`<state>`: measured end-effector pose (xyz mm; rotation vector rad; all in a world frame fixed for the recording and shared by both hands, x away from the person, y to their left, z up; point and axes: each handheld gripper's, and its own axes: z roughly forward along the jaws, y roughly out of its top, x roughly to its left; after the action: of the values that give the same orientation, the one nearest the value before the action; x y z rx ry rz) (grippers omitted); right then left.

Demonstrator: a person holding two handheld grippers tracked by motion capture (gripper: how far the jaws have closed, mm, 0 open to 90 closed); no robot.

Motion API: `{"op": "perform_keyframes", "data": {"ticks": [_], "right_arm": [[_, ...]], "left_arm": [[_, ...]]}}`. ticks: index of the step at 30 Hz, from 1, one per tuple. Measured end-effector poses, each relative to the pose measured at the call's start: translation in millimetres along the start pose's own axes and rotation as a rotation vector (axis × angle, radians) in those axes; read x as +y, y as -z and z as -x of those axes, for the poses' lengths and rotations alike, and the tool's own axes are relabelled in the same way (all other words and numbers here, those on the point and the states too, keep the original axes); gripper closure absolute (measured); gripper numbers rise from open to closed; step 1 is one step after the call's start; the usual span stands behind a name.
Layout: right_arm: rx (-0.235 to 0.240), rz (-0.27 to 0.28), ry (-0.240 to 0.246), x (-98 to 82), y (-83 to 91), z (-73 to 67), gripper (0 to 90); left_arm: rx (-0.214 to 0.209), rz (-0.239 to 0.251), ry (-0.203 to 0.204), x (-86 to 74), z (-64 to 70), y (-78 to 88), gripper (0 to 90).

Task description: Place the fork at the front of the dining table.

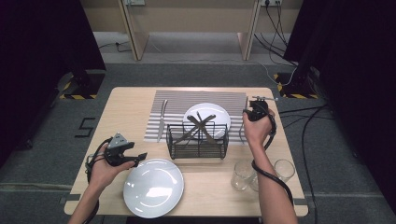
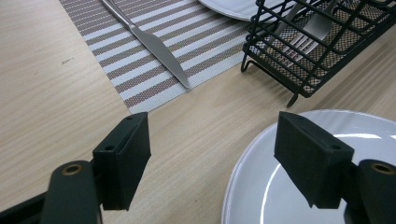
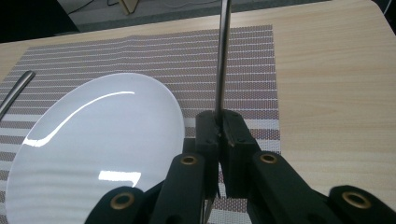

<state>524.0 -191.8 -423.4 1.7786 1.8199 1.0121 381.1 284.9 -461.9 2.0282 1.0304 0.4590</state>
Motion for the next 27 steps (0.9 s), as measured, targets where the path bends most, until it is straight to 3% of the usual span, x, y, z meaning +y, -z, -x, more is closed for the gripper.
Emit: {"op": "perform_keyframes", "data": {"ticks": [27], "right_arm": [[-0.003,-0.019,-0.01,3.0,-9.5,0.8,86.5]], "left_arm": [[0.003,0.0,0.004,-0.6,-1.2,0.5,26.6]]}}
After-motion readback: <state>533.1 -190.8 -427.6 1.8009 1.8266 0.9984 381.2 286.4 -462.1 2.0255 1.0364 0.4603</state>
